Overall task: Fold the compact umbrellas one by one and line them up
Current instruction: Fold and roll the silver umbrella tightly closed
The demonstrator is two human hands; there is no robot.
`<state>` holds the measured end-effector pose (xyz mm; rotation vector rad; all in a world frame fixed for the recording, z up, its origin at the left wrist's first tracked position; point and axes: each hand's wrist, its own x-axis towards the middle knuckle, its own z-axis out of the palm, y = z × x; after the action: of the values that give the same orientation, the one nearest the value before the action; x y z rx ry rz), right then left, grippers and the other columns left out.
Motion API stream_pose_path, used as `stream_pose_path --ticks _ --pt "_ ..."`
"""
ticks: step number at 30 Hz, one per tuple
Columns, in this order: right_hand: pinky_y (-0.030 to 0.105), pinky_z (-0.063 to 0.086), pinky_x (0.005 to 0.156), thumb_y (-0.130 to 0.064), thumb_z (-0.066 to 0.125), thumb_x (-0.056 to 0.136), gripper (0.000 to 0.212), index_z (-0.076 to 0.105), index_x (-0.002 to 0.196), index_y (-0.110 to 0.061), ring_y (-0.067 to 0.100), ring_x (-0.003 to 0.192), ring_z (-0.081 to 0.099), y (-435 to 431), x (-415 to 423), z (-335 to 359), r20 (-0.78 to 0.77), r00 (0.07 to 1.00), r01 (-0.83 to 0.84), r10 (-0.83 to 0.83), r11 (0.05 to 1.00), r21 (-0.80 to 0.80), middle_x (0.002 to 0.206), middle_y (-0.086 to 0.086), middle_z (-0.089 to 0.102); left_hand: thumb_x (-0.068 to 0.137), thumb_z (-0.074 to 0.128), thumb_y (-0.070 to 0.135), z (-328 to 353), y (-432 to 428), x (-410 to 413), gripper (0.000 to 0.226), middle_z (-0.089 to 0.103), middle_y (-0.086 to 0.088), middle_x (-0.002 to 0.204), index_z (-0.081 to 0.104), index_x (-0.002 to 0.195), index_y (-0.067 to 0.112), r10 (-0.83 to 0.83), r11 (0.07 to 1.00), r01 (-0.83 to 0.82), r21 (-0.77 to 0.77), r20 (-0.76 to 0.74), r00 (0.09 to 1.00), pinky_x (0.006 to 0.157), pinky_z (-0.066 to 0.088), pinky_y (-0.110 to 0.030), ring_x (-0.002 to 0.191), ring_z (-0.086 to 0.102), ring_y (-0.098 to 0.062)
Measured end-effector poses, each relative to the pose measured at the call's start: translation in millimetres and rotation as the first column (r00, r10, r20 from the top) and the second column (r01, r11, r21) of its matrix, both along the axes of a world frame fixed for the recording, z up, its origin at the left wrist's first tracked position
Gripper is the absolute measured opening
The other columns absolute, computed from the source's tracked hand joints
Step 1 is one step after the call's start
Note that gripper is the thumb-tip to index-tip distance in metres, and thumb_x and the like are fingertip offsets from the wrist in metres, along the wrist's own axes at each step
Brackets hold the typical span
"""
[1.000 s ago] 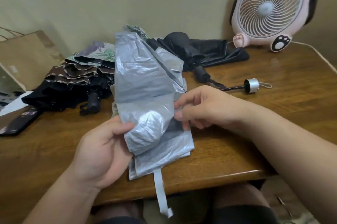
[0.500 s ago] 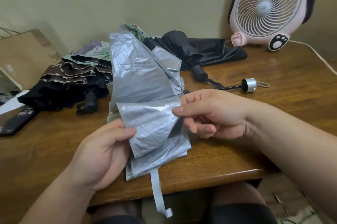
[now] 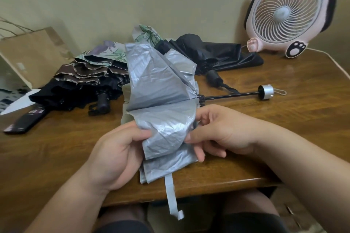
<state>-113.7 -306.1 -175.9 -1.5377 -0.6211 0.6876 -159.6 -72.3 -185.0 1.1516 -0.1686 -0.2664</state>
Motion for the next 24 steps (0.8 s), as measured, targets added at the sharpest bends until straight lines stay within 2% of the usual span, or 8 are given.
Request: stream_pose_path --ticks 2,5,9,13,16,19,21,24 --pt "0.023 0.026 0.035 0.002 0.060 0.097 0.012 0.068 0.105 0.000 0.017 0.033 0.037 2 2 2 0.017 0.999 -0.029 0.029 0.998 -0.052 0.065 0.020 0.067 0.079 0.054 0.007 1 -2 1 0.054 0.062 -0.026 0.138 0.063 0.129 -0.009 0.009 1.000 -0.009 0.015 -0.018 1.000 0.110 0.044 -0.046 0.132 0.058 -0.036" --pt "0.024 0.023 0.036 0.002 0.061 0.097 0.007 0.067 0.098 0.005 0.018 0.034 0.034 2 1 4 0.060 0.998 -0.016 0.020 0.997 -0.080 0.062 0.015 0.066 0.077 0.061 0.007 1 -3 1 0.054 0.061 -0.026 0.138 0.064 0.129 -0.009 0.001 1.000 -0.001 0.016 -0.015 1.000 0.110 0.044 -0.047 0.132 0.058 -0.037" --pt "0.018 0.026 0.034 0.002 0.061 0.096 0.024 0.058 0.103 0.024 0.013 0.032 0.034 -1 -1 1 0.021 0.999 0.049 -0.049 0.999 -0.004 0.056 0.011 0.064 0.080 0.054 0.007 -1 -3 1 0.048 0.061 -0.026 0.139 0.068 0.126 -0.002 -0.014 0.999 0.014 0.029 0.018 1.000 0.111 0.044 -0.047 0.133 0.057 -0.036" --pt "0.017 0.025 0.033 -0.002 0.058 0.099 0.026 0.057 0.118 0.016 0.012 0.030 0.035 5 -5 1 -0.059 0.994 0.092 -0.087 0.992 0.083 0.057 0.013 0.064 0.085 0.049 0.006 -3 -4 0 0.048 0.059 -0.026 0.141 0.065 0.130 -0.001 -0.054 0.998 0.054 0.019 0.045 0.997 0.110 0.046 -0.045 0.135 0.055 -0.037" --pt "0.022 0.024 0.035 -0.005 0.063 0.097 0.023 0.062 0.118 0.004 0.016 0.032 0.033 12 -7 4 0.017 0.968 0.247 -0.248 0.967 0.060 0.055 0.014 0.060 0.088 0.048 0.006 -4 -3 2 0.048 0.056 -0.029 0.143 0.061 0.133 -0.007 -0.039 0.999 0.039 -0.007 0.045 0.998 0.112 0.044 -0.046 0.137 0.052 -0.040" --pt "0.026 0.027 0.040 -0.012 0.068 0.096 0.019 0.072 0.115 -0.013 0.018 0.036 0.034 16 -11 10 0.106 0.943 0.316 -0.315 0.949 0.012 0.058 0.017 0.060 0.090 0.042 0.002 -2 -1 5 0.055 0.046 -0.042 0.143 0.043 0.141 -0.019 -0.076 0.997 0.076 0.032 0.029 0.997 0.120 0.031 -0.059 0.141 0.040 -0.052" --pt "0.026 0.029 0.041 -0.011 0.067 0.095 0.018 0.076 0.110 -0.018 0.019 0.037 0.035 20 -12 12 0.133 0.939 0.323 -0.317 0.946 -0.028 0.059 0.017 0.062 0.088 0.047 0.004 -3 1 7 0.060 0.044 -0.046 0.141 0.038 0.141 -0.023 -0.110 0.991 0.108 0.082 0.014 0.994 0.121 0.023 -0.066 0.139 0.038 -0.057" --pt "0.027 0.033 0.045 -0.010 0.066 0.092 0.014 0.079 0.097 -0.014 0.018 0.039 0.037 26 -10 12 0.188 0.930 0.344 -0.316 0.929 -0.136 0.057 0.014 0.064 0.076 0.065 0.010 -6 5 7 0.072 0.048 -0.045 0.138 0.044 0.136 -0.023 -0.074 0.984 0.073 0.161 0.000 0.997 0.120 0.022 -0.069 0.136 0.042 -0.057"
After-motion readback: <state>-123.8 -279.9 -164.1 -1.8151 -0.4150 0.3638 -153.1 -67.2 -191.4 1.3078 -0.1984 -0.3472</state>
